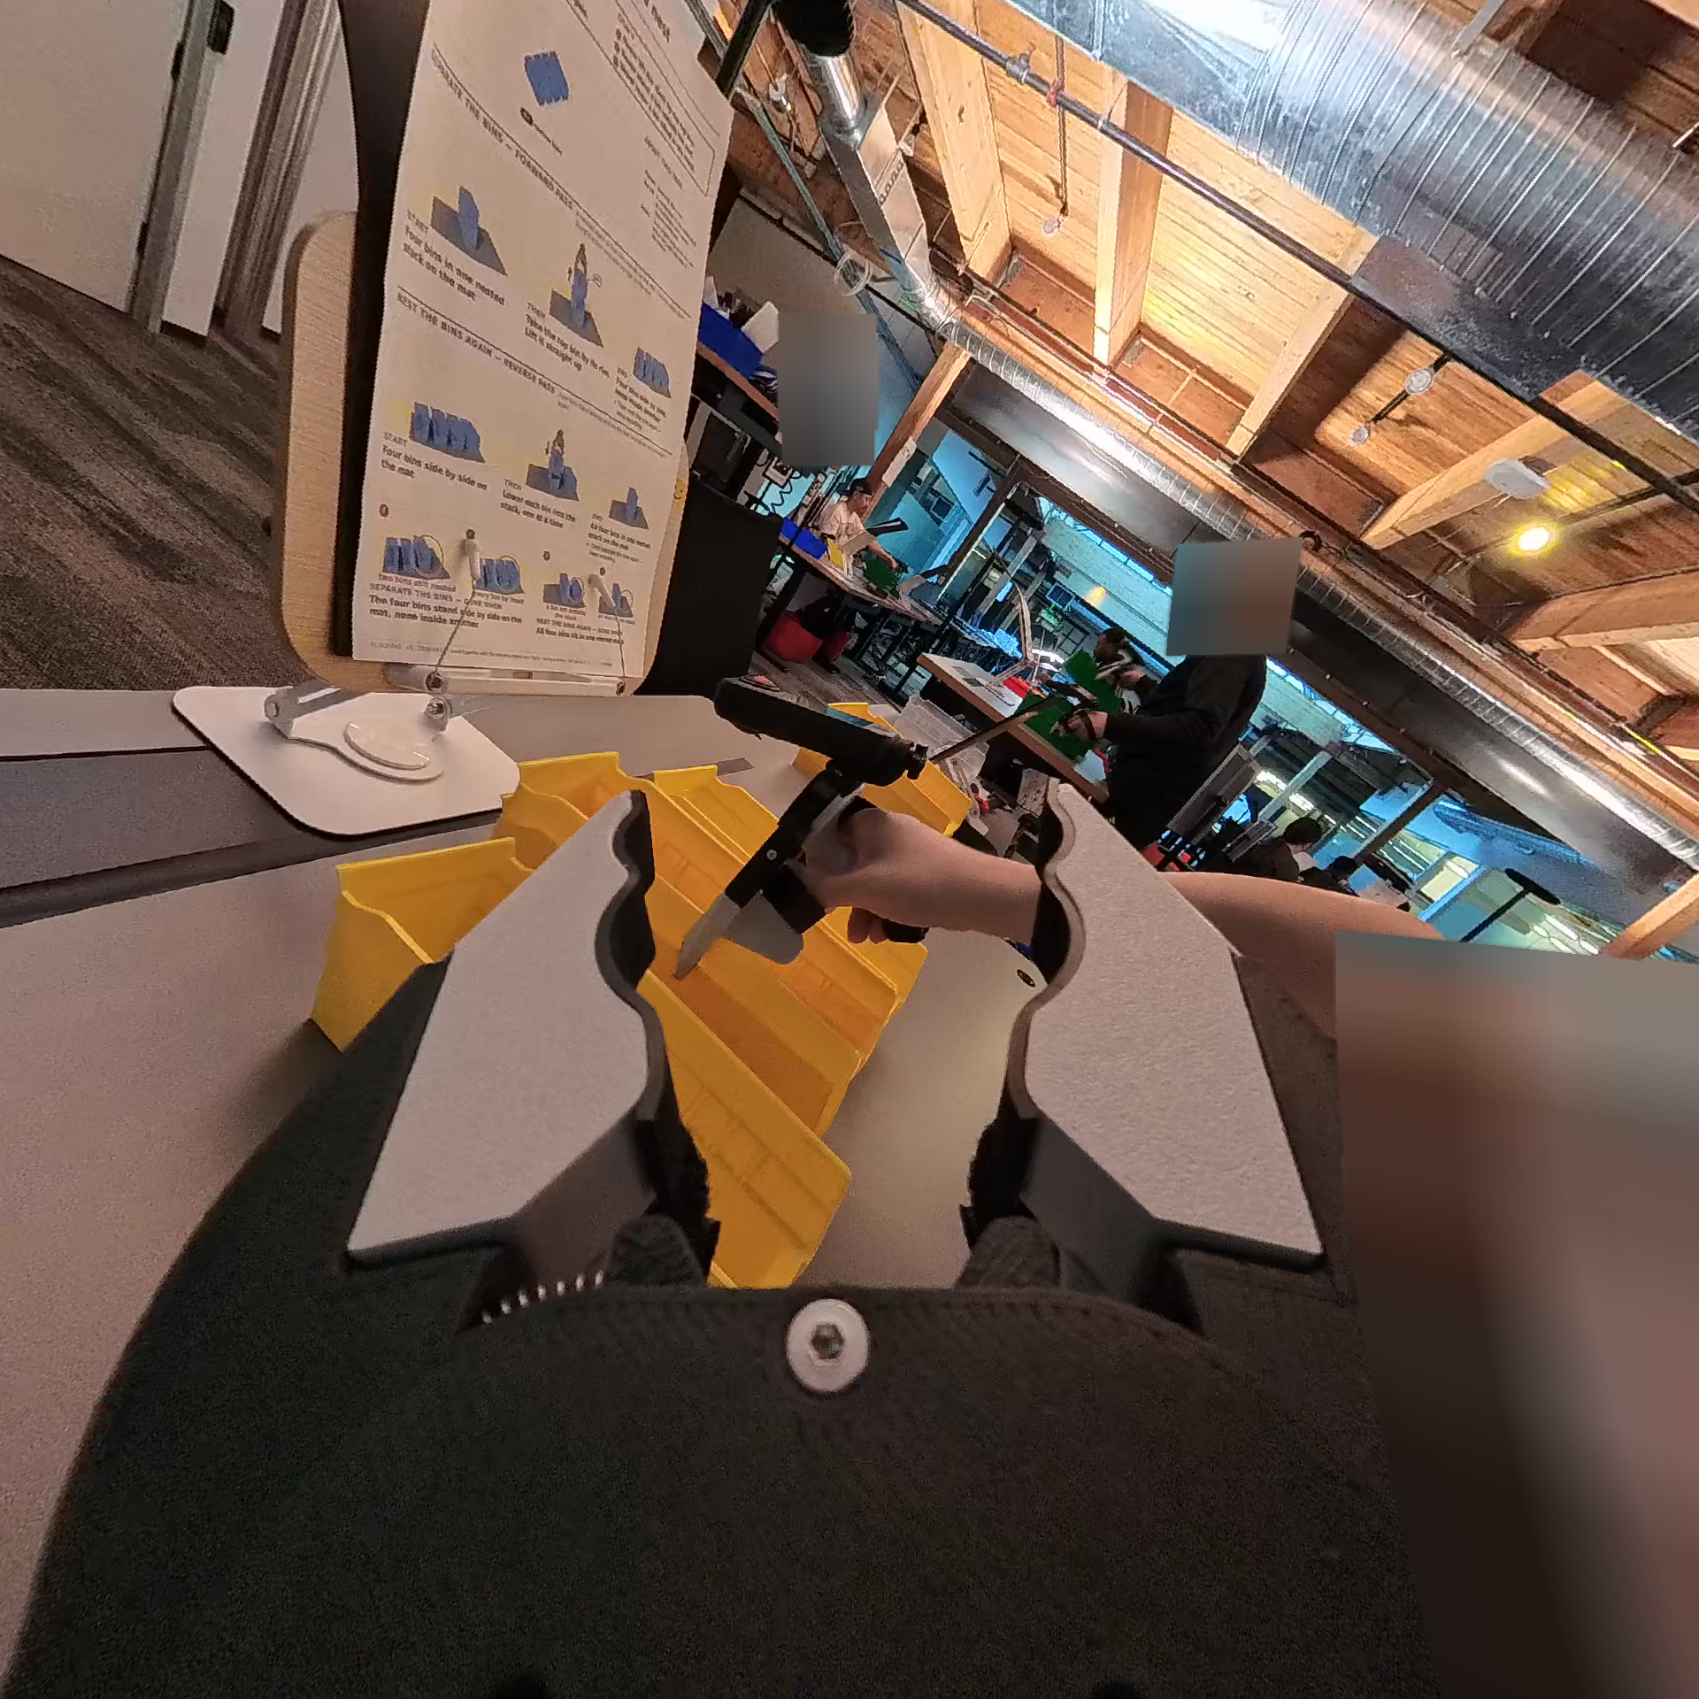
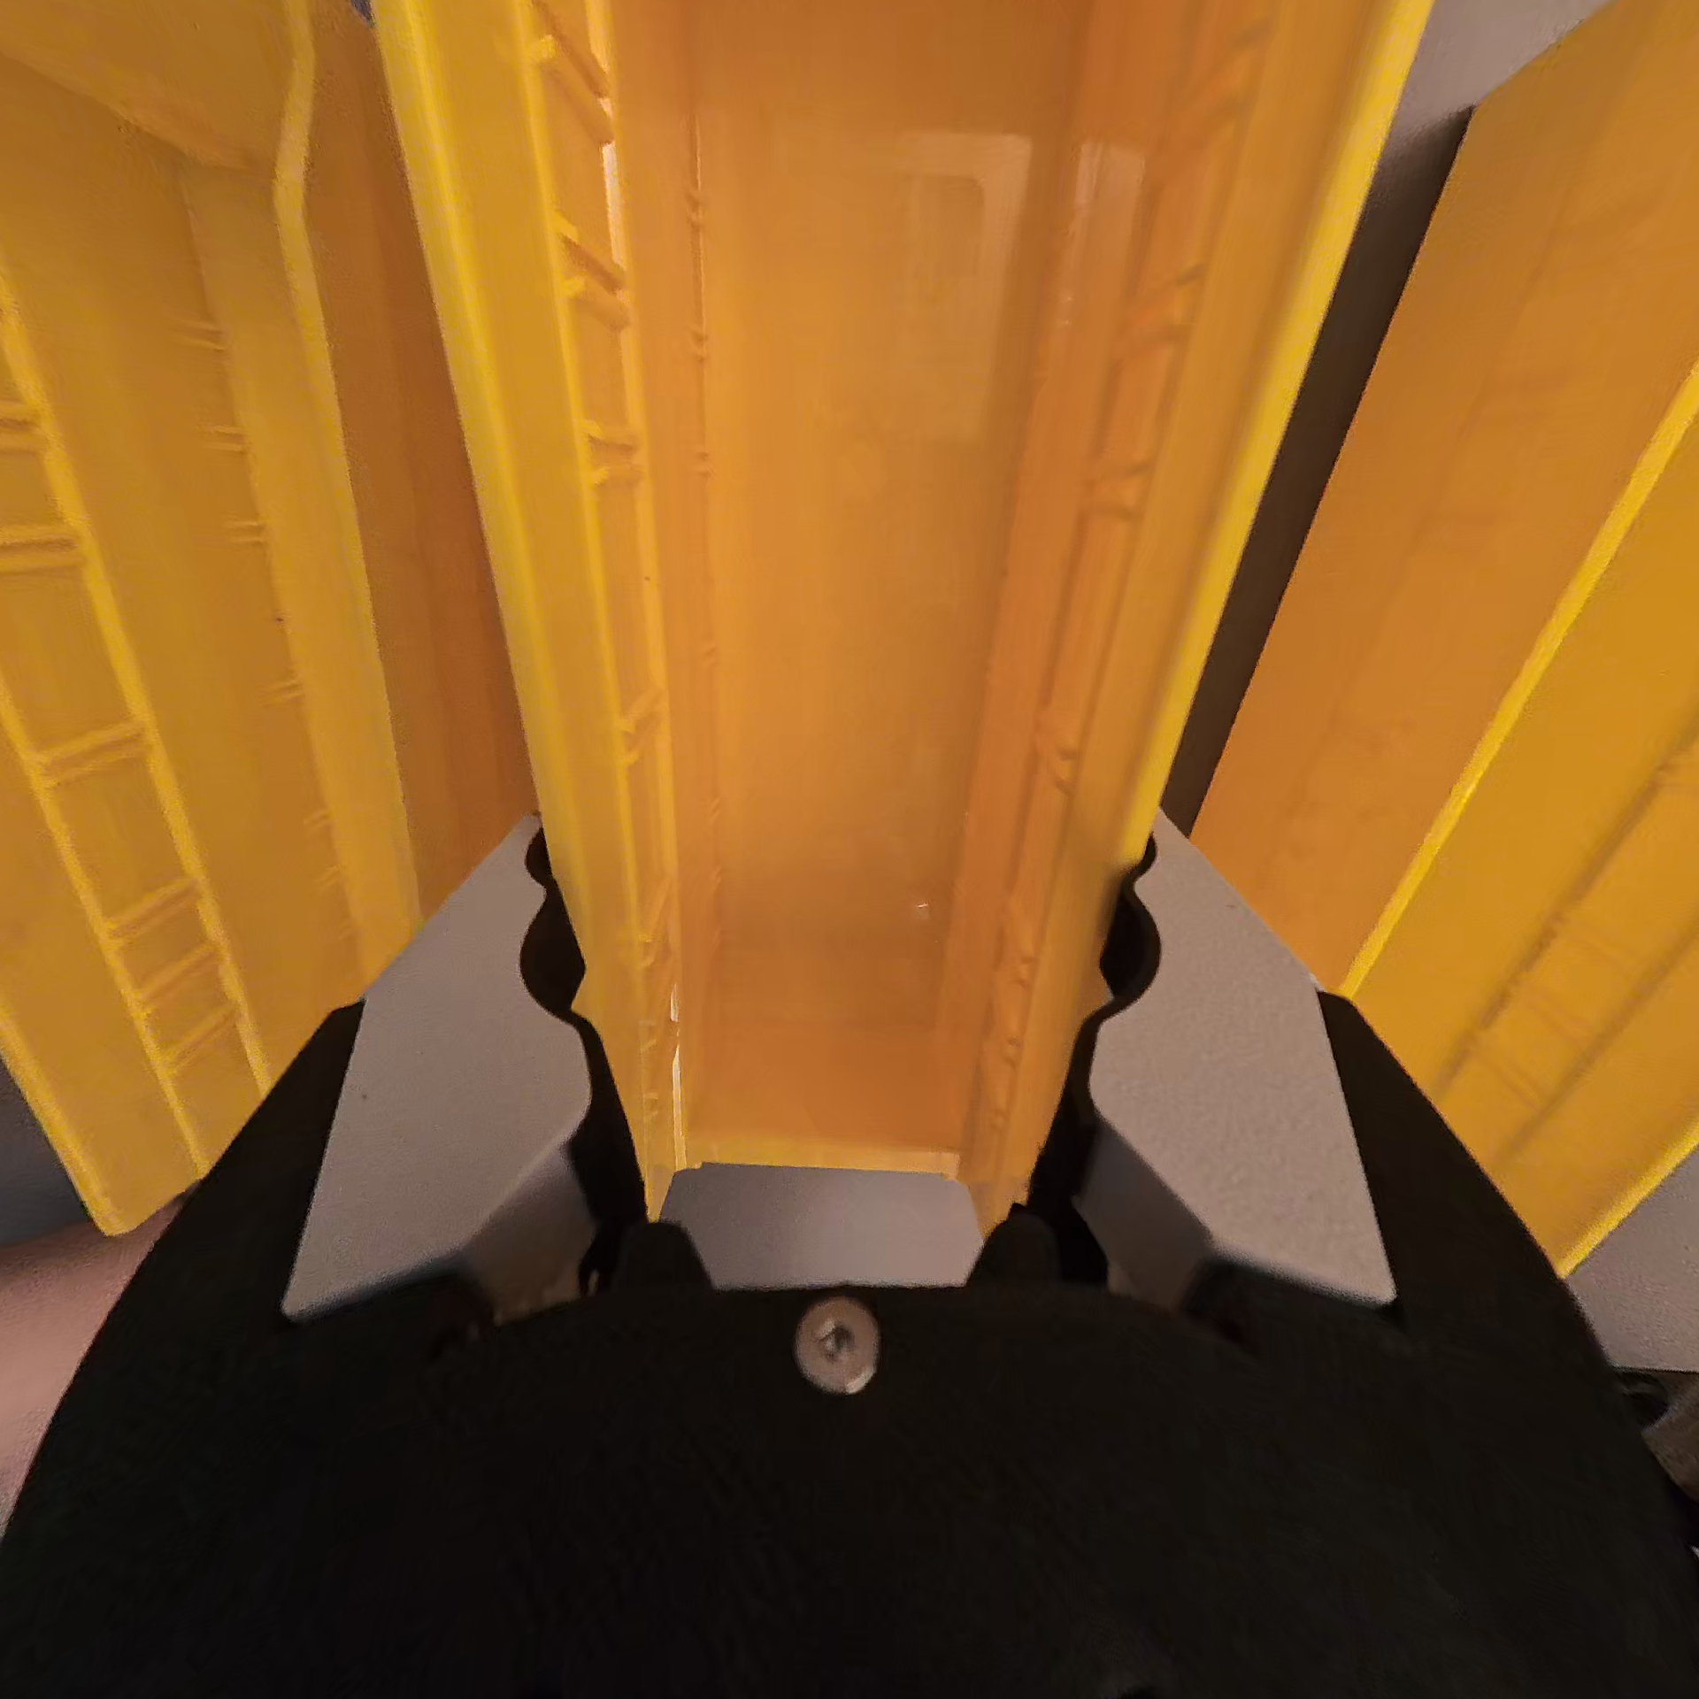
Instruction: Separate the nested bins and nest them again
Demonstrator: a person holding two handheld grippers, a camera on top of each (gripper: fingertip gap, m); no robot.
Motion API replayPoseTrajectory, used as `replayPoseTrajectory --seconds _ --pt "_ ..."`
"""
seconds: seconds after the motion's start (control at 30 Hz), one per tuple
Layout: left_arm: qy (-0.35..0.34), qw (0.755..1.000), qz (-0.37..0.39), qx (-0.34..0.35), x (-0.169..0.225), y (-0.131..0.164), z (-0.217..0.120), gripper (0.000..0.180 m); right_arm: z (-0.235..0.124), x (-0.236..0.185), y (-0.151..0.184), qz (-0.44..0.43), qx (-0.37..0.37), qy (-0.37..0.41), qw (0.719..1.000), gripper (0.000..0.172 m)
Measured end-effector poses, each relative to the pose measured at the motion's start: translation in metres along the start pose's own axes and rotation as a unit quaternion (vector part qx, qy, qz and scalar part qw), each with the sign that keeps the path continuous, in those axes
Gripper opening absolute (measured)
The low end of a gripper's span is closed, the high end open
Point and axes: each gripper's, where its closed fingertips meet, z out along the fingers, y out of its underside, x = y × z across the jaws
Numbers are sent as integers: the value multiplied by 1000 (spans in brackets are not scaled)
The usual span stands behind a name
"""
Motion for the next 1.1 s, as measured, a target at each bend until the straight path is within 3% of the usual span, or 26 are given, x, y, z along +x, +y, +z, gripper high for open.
replayPoseTrajectory --seconds 1.1 --pt "-5 1000 -4 -17 -4 6 9 83 -23 12 3 -7 -2 -11 1000 111"
